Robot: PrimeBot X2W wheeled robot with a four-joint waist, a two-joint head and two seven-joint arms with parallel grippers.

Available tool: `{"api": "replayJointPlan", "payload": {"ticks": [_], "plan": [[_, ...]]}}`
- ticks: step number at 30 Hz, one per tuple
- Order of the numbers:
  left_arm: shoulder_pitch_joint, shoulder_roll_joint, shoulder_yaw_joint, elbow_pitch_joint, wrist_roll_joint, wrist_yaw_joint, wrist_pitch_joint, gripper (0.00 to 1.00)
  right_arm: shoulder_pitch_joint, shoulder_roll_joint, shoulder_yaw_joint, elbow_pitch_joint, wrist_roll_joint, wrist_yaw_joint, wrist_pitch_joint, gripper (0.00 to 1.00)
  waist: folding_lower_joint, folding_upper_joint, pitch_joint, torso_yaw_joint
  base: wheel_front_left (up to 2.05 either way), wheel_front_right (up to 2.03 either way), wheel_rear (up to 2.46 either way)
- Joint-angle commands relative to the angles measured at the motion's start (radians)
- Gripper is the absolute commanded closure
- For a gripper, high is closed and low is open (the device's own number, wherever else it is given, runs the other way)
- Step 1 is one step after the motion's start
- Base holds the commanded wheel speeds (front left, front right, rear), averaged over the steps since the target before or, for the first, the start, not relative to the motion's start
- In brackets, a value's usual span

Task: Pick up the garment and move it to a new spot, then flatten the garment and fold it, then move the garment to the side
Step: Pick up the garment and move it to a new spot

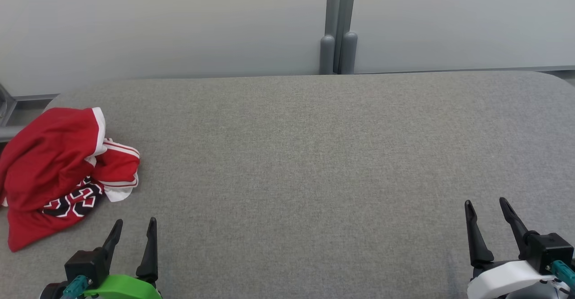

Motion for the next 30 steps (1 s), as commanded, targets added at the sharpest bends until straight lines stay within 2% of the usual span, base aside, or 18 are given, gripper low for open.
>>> {"api": "replayJointPlan", "payload": {"ticks": [1, 13, 30], "plan": [[-0.001, 0.002, 0.002, -0.004, 0.004, -0.003, -0.003, 0.00, 0.012, -0.003, 0.000, -0.004, -0.001, 0.000, -0.005, 0.00, 0.0000, 0.0070, 0.000, 0.004, 0.00, 0.00, 0.00], [0.004, -0.009, 0.018, -0.012, 0.010, -0.003, -0.003, 0.00, 0.005, -0.013, 0.029, -0.006, 0.001, 0.000, -0.005, 0.00, 0.0000, 0.0070, -0.014, 0.091, 0.00, 0.00, 0.00], [0.053, -0.018, 0.080, -0.032, 0.028, -0.003, -0.002, 0.00, -0.066, 0.015, 0.156, 0.008, 0.022, 0.000, -0.004, 0.00, 0.0000, 0.0070, -0.024, 0.361, 0.00, 0.00, 0.00]]}}
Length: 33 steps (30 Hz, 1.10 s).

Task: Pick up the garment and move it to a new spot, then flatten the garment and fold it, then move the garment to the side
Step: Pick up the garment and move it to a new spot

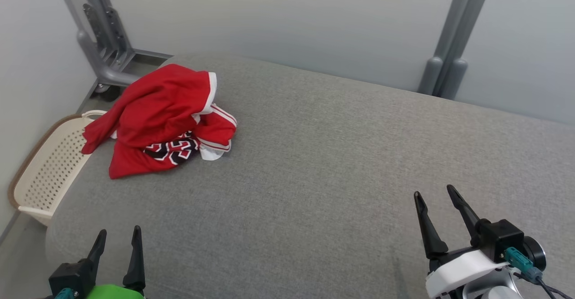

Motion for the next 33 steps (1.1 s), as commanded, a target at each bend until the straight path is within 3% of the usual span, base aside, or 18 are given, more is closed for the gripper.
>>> {"api": "replayJointPlan", "payload": {"ticks": [1, 8, 14, 19, 26, 31, 33], "plan": [[0.010, 0.000, 0.006, -0.005, 0.003, -0.003, 0.000, 0.00, -0.011, 0.002, 0.006, 0.002, 0.008, 0.000, -0.003, 0.00, 0.0000, 0.0070, -0.002, 0.074, 0.00, 0.00, 0.00], [0.014, -0.003, 0.015, -0.010, 0.006, -0.003, 0.000, 0.00, -0.030, 0.014, 0.039, 0.009, 0.009, 0.000, -0.003, 0.00, 0.0000, 0.0070, 0.000, 0.122, 0.00, 0.00, 0.00], [-0.007, -0.007, 0.035, -0.009, -0.023, -0.003, 0.000, 0.00, -0.036, 0.010, 0.050, -0.004, 0.004, 0.000, -0.003, 0.00, 0.0000, 0.0070, 0.027, 0.109, 0.00, 0.00, 0.00], [-0.125, -0.013, 0.029, 0.004, -0.091, -0.003, 0.020, 0.00, -0.067, -0.020, 0.048, -0.034, -0.008, 0.000, -0.003, 0.00, 0.0000, 0.0070, 0.121, 0.096, 0.00, 0.00, 0.00], [-0.428, 0.013, -0.031, 0.053, -0.202, -0.003, 0.210, 0.00, -0.168, -0.084, 0.079, -0.080, -0.035, 0.000, -0.003, 0.00, 0.0000, 0.0070, 0.313, 0.060, 0.00, 0.00, 0.00], [-0.632, 0.079, -0.115, 0.130, -0.264, -0.003, 0.388, 0.00, -0.224, -0.116, 0.095, -0.102, -0.043, 0.000, -0.003, 0.00, 0.0000, 0.0070, 0.425, 0.021, 0.00, 0.00, 0.00], [-0.666, 0.095, -0.131, 0.138, -0.289, -0.003, 0.414, 0.00, -0.235, -0.119, 0.100, -0.105, -0.047, 0.000, -0.003, 0.00, 0.0000, 0.0070, 0.448, 0.011, 0.00, 0.00, 0.00]]}}
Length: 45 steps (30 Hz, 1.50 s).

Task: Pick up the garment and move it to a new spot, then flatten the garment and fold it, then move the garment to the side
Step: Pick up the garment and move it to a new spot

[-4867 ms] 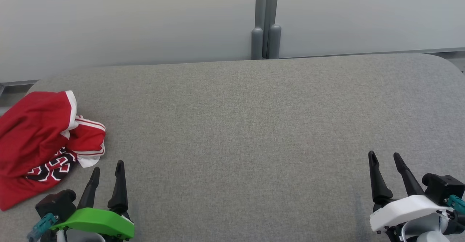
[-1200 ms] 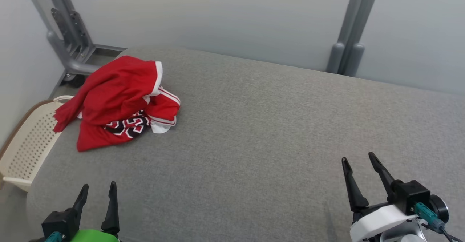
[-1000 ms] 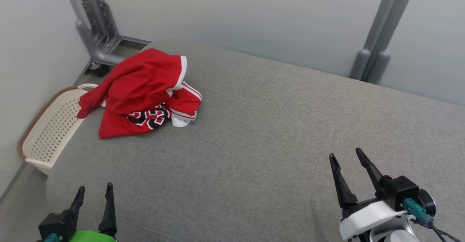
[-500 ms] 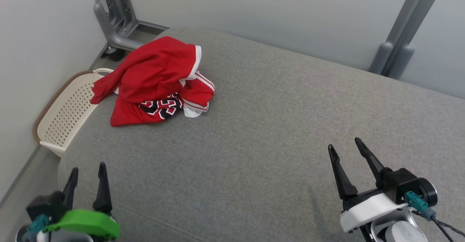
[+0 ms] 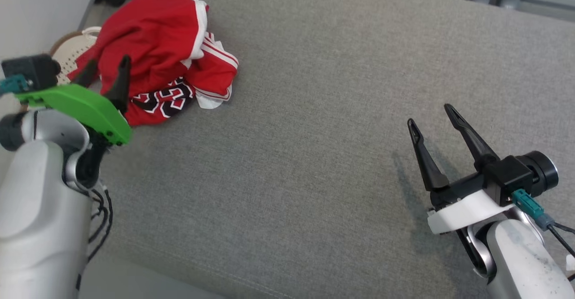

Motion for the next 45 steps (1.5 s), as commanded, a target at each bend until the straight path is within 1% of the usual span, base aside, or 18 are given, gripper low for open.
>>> {"api": "replayJointPlan", "payload": {"ticks": [1, 2, 5, 9, 11, 14, 15, 16, 17, 20, 24, 28, 31, 37, 42, 43, 44, 45], "plan": [[-0.048, 0.017, -0.015, 0.009, -0.025, -0.003, 0.017, 0.00, -0.024, -0.009, -0.002, -0.006, -0.011, 0.000, -0.003, 0.00, -0.0001, 0.0070, 0.150, -0.067, 0.00, 0.00, 0.00], [-0.077, 0.037, -0.027, 0.019, -0.048, -0.003, 0.036, 0.00, -0.034, -0.009, 0.000, -0.007, -0.013, 0.000, -0.003, 0.00, -0.0001, 0.0070, 0.170, -0.078, 0.00, 0.00, 0.00], [-0.147, 0.066, -0.048, 0.054, -0.118, -0.003, 0.065, 0.00, -0.051, 0.001, 0.000, -0.006, -0.021, 0.000, -0.003, 0.00, -0.0001, 0.0070, 0.213, -0.102, 0.00, 0.00, 0.00], [-0.213, 0.088, -0.062, 0.121, -0.183, -0.003, 0.093, 0.00, -0.059, 0.009, 0.013, -0.002, -0.028, 0.000, -0.003, 0.00, -0.0001, 0.0070, 0.249, -0.124, 0.00, 0.00, 0.00], [-0.237, 0.098, -0.065, 0.155, -0.207, -0.003, 0.094, 0.00, -0.065, 0.013, 0.020, -0.001, -0.031, 0.000, -0.003, 0.00, -0.0001, 0.0070, 0.260, -0.135, 0.00, 0.00, 0.00], [-0.258, 0.114, -0.054, 0.218, -0.235, -0.003, 0.067, 0.00, -0.072, 0.018, 0.026, 0.003, -0.035, 0.000, -0.003, 0.00, -0.0001, 0.0070, 0.265, -0.151, 0.00, 0.00, 0.00], [-0.264, 0.118, -0.054, 0.239, -0.239, -0.003, 0.056, 0.43, -0.073, 0.020, 0.025, 0.004, -0.035, 0.000, -0.003, 0.00, -0.0001, 0.0070, 0.265, -0.154, 0.00, 0.00, 0.00], [-0.271, 0.118, -0.057, 0.255, -0.243, -0.003, 0.046, 0.80, -0.072, 0.021, 0.024, 0.004, -0.036, 0.000, -0.003, 0.00, -0.0001, 0.0070, 0.265, -0.156, 0.00, 0.00, 0.00], [-0.278, 0.117, -0.059, 0.270, -0.244, -0.003, 0.031, 0.99, -0.072, 0.022, 0.022, 0.004, -0.037, 0.000, -0.003, 0.00, -0.0001, 0.0070, 0.264, -0.156, 0.00, 0.00, 0.00], [-0.284, 0.111, -0.080, 0.292, -0.254, -0.003, -0.004, 1.00, -0.053, 0.027, 0.013, 0.011, -0.039, 0.000, -0.003, 0.00, -0.0001, 0.0070, 0.246, -0.147, 0.00, 0.00, 0.00], [-0.290, 0.121, -0.101, 0.299, -0.264, -0.003, -0.036, 1.00, -0.025, 0.039, 0.014, 0.022, -0.037, 0.000, -0.002, 0.00, -0.0001, 0.0070, 0.208, -0.128, 0.00, 0.00, 0.00], [-0.313, 0.167, -0.122, 0.257, -0.262, -0.003, -0.040, 1.00, -0.025, 0.046, 0.019, 0.021, -0.027, 0.000, -0.002, 0.00, -0.0001, 0.0070, 0.176, -0.119, 0.00, 0.00, 0.00], [-0.331, 0.212, -0.115, 0.211, -0.263, -0.003, -0.042, 1.00, -0.028, 0.056, 0.030, 0.027, -0.022, 0.000, -0.002, 0.00, -0.0001, 0.0070, 0.150, -0.124, 0.00, 0.00, 0.00], [-0.336, 0.306, -0.114, 0.094, -0.257, 0.001, 0.035, 1.00, -0.020, 0.090, 0.030, 0.033, -0.003, 0.000, -0.002, 0.00, -0.0001, 0.0070, 0.099, -0.164, 0.00, 0.00, 0.00], [-0.301, 0.350, -0.113, -0.080, -0.290, 0.007, 0.128, 1.00, 0.005, 0.116, 0.015, 0.031, 0.005, 0.000, -0.002, 0.00, -0.0001, 0.0070, 0.054, -0.208, 0.00, 0.00, 0.00], [-0.292, 0.354, -0.110, -0.124, -0.303, 0.011, 0.148, 1.00, 0.009, 0.120, 0.012, 0.028, 0.007, 0.000, -0.002, 0.00, -0.0001, 0.0070, 0.045, -0.219, 0.00, 0.00, 0.00], [-0.292, 0.354, -0.110, -0.124, -0.303, 0.011, 0.148, 1.00, 0.009, 0.120, 0.012, 0.028, 0.007, 0.000, -0.002, 0.00, -0.0001, 0.0070, 0.045, -0.219, 0.00, 0.00, 0.00], [-0.281, 0.358, -0.109, -0.174, -0.314, 0.017, 0.171, 1.00, 0.013, 0.124, 0.009, 0.026, 0.009, 0.000, -0.002, 0.00, -0.0001, 0.0070, 0.038, -0.230, 0.00, 0.00, 0.00]]}}
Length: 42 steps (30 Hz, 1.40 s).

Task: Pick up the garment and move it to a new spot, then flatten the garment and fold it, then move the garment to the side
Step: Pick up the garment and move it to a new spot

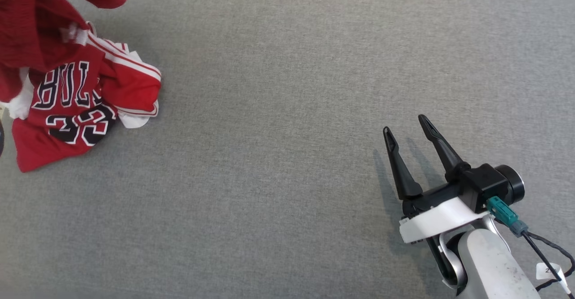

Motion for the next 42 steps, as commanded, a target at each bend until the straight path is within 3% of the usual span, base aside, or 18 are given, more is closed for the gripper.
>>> {"api": "replayJointPlan", "payload": {"ticks": [1, 10, 11, 16, 21, 24, 27, 30, 32, 35, 36, 37, 38, 39, 42], "plan": [[0.019, 0.007, 0.000, -0.026, -0.003, 0.008, 0.009, 1.00, 0.013, 0.001, -0.004, -0.003, 0.006, 0.000, -0.001, 0.00, 0.0000, 0.0070, -0.039, -0.044, 0.00, 0.00, 0.00], [0.132, -0.023, -0.011, -0.466, -0.135, 0.108, 0.180, 1.00, 0.012, 0.024, -0.024, -0.022, 0.024, 0.000, -0.001, 0.00, 0.0000, 0.0070, -0.077, -0.183, 0.00, 0.00, 0.00], [0.152, -0.033, -0.032, -0.541, -0.147, 0.132, 0.209, 1.00, 0.012, 0.027, -0.029, -0.027, 0.030, 0.000, -0.001, 0.00, 0.0000, 0.0070, -0.076, -0.223, 0.00, 0.00, 0.00], [0.185, -0.087, -0.127, -0.672, -0.133, 0.172, 0.257, 1.00, 0.017, 0.032, -0.055, -0.043, 0.047, 0.000, -0.001, 0.00, 0.0000, 0.0070, -0.072, -0.327, 0.00, 0.00, 0.00], [0.208, -0.175, -0.257, -0.711, -0.074, 0.181, 0.246, 1.00, 0.043, 0.032, -0.102, -0.065, 0.074, 0.000, -0.001, 0.00, 0.0000, 0.0070, -0.073, -0.426, 0.00, 0.00, 0.00], [0.270, -0.188, -0.313, -0.639, -0.048, 0.190, 0.237, 1.00, 0.056, 0.032, -0.119, -0.072, 0.083, 0.000, -0.001, 0.00, 0.0000, 0.0070, -0.074, -0.463, 0.00, 0.00, 0.00], [0.340, -0.211, -0.329, -0.521, -0.088, 0.199, 0.224, 0.99, 0.069, 0.033, -0.118, -0.075, 0.090, 0.000, -0.001, 0.00, 0.0000, 0.0070, -0.069, -0.486, 0.00, 0.00, 0.00], [0.370, -0.220, -0.333, -0.372, -0.105, 0.186, 0.209, 0.87, 0.076, 0.033, -0.105, -0.070, 0.087, 0.000, -0.001, 0.00, 0.0000, 0.0070, -0.067, -0.496, 0.00, 0.00, 0.00], [0.373, -0.218, -0.333, -0.274, -0.105, 0.175, 0.201, 0.62, 0.075, 0.033, -0.090, -0.068, 0.087, 0.000, -0.001, 0.00, 0.0000, 0.0070, -0.064, -0.505, 0.00, 0.00, 0.00], [0.357, -0.237, -0.308, -0.147, -0.116, 0.164, 0.161, 0.55, 0.077, 0.032, -0.085, -0.072, 0.082, 0.000, -0.001, 0.00, 0.0000, 0.0070, -0.061, -0.512, 0.00, 0.00, 0.00], [0.352, -0.240, -0.301, -0.109, -0.119, 0.159, 0.151, 0.45, 0.083, 0.032, -0.086, -0.072, 0.076, 0.000, -0.001, 0.00, 0.0000, 0.0070, -0.060, -0.511, 0.00, 0.00, 0.00], [0.348, -0.239, -0.295, -0.074, -0.122, 0.153, 0.142, 0.12, 0.088, 0.033, -0.087, -0.069, 0.072, 0.000, -0.001, 0.00, 0.0000, 0.0070, -0.061, -0.508, 0.00, 0.00, 0.00], [0.348, -0.239, -0.295, -0.074, -0.122, 0.153, 0.142, 0.12, 0.088, 0.033, -0.087, -0.069, 0.072, 0.000, -0.001, 0.00, 0.0000, 0.0070, -0.061, -0.508, 0.00, 0.00, 0.00], [0.351, -0.244, -0.292, -0.016, -0.133, 0.137, 0.131, 0.00, 0.098, 0.032, -0.094, -0.065, 0.064, 0.000, -0.001, 0.00, 0.0000, 0.0070, -0.065, -0.502, 0.00, 0.00, 0.00], [0.354, -0.248, -0.288, 0.034, -0.144, 0.121, 0.121, 0.00, 0.107, 0.032, -0.100, -0.063, 0.055, 0.000, -0.001, 0.00, 0.0000, 0.0070, -0.070, -0.490, 0.00, 0.00, 0.00]]}}
